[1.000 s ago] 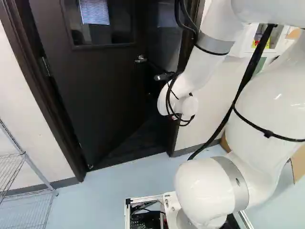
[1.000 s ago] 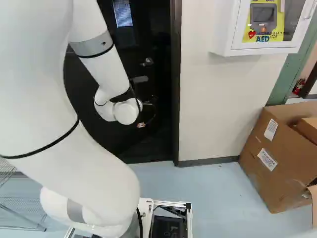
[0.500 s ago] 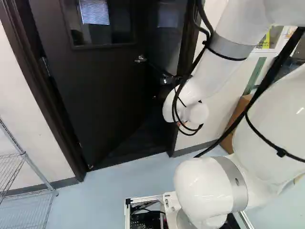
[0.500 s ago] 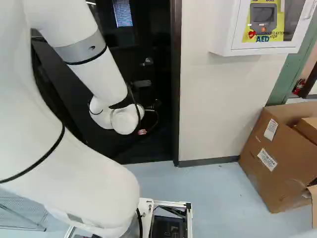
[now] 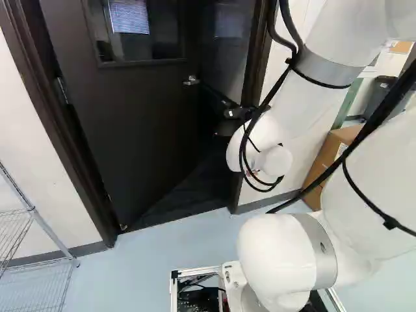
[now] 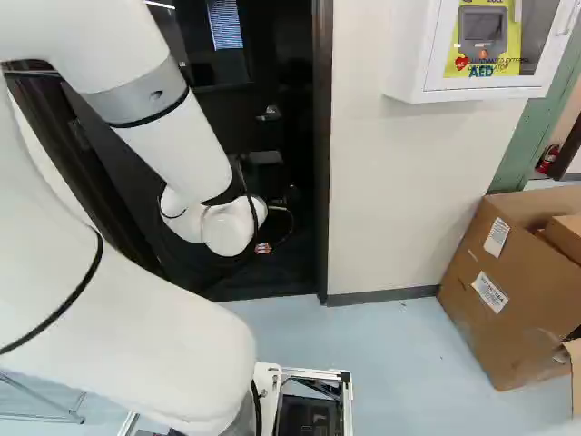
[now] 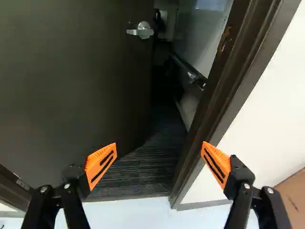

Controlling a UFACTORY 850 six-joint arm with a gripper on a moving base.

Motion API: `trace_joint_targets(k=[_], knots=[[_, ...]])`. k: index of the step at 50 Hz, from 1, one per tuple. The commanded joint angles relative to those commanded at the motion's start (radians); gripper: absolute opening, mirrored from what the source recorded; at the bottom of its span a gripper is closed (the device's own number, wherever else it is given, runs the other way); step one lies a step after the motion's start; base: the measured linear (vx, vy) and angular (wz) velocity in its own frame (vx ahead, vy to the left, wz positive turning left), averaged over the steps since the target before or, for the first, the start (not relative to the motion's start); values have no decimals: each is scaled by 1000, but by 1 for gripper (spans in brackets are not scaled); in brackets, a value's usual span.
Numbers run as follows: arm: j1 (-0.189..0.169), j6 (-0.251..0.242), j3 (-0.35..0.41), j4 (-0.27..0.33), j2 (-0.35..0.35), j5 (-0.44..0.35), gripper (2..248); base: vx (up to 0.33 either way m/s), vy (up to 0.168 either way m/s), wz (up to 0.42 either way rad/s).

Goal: Open the door and move inside

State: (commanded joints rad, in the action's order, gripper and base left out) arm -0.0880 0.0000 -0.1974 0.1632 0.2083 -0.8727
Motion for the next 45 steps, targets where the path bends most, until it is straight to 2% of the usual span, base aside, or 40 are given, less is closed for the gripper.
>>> trace_joint_targets(k=[14,23,45], knots=[[0,0,0,0,0,0,247,0,0,0],[0,0,0,0,0,0,247,54,74,60],[0,0,0,0,0,0,247,19,-5,-18]])
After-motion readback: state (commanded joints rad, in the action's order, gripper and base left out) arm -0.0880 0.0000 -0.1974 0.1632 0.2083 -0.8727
